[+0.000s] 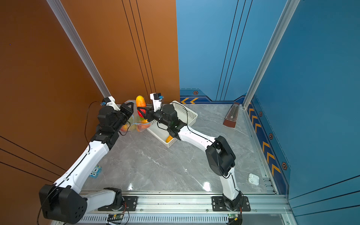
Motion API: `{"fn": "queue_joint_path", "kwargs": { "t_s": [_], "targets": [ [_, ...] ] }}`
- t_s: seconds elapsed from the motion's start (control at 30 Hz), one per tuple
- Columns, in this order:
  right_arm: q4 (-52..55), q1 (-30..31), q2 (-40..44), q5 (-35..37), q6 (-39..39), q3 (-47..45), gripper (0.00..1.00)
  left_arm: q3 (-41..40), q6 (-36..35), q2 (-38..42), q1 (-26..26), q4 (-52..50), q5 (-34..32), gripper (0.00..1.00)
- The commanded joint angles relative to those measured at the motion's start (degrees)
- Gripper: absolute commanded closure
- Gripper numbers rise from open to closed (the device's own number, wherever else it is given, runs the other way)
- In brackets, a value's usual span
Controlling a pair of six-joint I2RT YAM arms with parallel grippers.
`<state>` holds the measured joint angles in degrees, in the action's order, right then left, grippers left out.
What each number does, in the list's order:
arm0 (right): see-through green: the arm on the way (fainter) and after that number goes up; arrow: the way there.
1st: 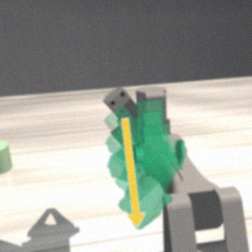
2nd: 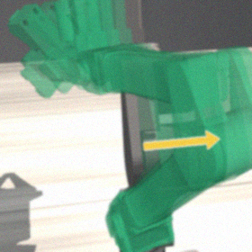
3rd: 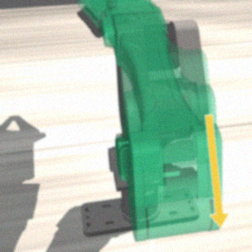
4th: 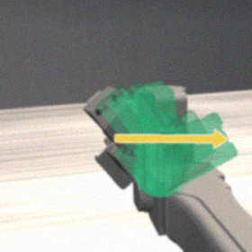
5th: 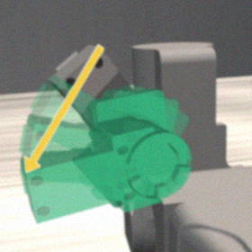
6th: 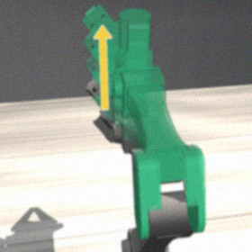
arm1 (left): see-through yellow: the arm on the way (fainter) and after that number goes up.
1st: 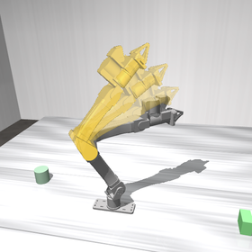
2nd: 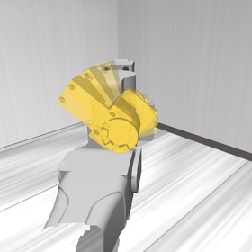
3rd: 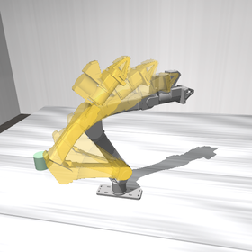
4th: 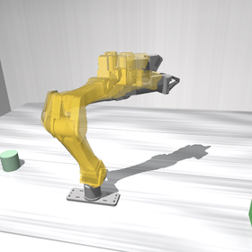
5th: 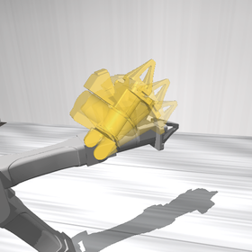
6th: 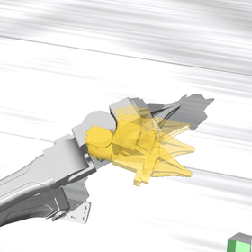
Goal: Place the mango in a zip-top bag and seal the zipper
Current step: Place the mango in the zipper food storage bag.
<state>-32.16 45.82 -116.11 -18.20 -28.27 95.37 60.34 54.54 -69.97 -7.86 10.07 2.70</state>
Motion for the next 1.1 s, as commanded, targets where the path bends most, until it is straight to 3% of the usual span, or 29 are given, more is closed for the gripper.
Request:
{"fn": "queue_joint_path", "kwargs": {
  "t_s": [0.0, 0.13, 0.33, 0.43, 0.47, 0.5, 0.53, 0.63, 0.73, 0.93, 1.03, 1.07],
  "targets": [
    [-1.8, 1.0, -0.7, 0.4, 3.6, 2.9, 0.51, 1.5, 3.5, 0.3, 0.9, 1.1, 2.5, 1.00],
    [-2.4, 0.7, -1.3, 1.7, 4.4, 1.3, 0.24, 1.0, 5.8, 0.5, 1.8, 1.2, 2.9, 1.00],
    [3.1, -0.2, 2.8, 0.8, 6.6, 0.4, 0.19, 0.7, 6.3, 0.6, 2.6, 1.1, 2.7, 1.00],
    [6.2, 0.0, 5.3, 0.6, 8.6, -0.1, 0.27, 0.1, 7.8, 0.5, 3.1, 1.1, 2.3, 1.00],
    [7.0, 0.2, 5.8, 1.3, 9.6, -0.4, 0.39, 0.0, 8.4, 0.4, 3.1, 1.1, 2.4, 1.00],
    [7.8, 0.8, 6.3, 3.0, 11.1, -0.7, 0.57, 0.1, 8.8, 0.2, 3.2, 1.1, 2.6, 1.00],
    [8.5, 1.1, 6.3, 3.9, 12.7, -0.5, 0.66, 0.3, 9.5, 0.1, 3.1, 1.1, 3.0, 1.00],
    [13.4, 2.6, 4.3, 6.7, 17.8, 2.8, 0.76, 0.5, 10.7, 0.5, 2.7, 1.1, 4.2, 1.00],
    [7.2, 3.7, 2.4, 11.2, 21.7, 0.5, 0.81, -0.9, 13.4, 2.0, 2.5, 1.1, 4.9, 1.00],
    [-5.4, 3.5, -5.6, 11.8, 21.9, 2.4, 0.85, -5.0, 16.5, 4.2, 1.5, 1.1, 5.7, 1.00],
    [0.1, 4.0, -8.3, 10.0, 24.8, 6.4, 0.79, -5.7, 17.9, 4.6, 1.5, 1.1, 5.4, 1.00],
    [2.1, 4.5, -8.6, 10.1, 26.2, 6.5, 0.70, -6.0, 18.2, 4.8, 1.6, 1.1, 5.0, 1.00]
  ]
}}
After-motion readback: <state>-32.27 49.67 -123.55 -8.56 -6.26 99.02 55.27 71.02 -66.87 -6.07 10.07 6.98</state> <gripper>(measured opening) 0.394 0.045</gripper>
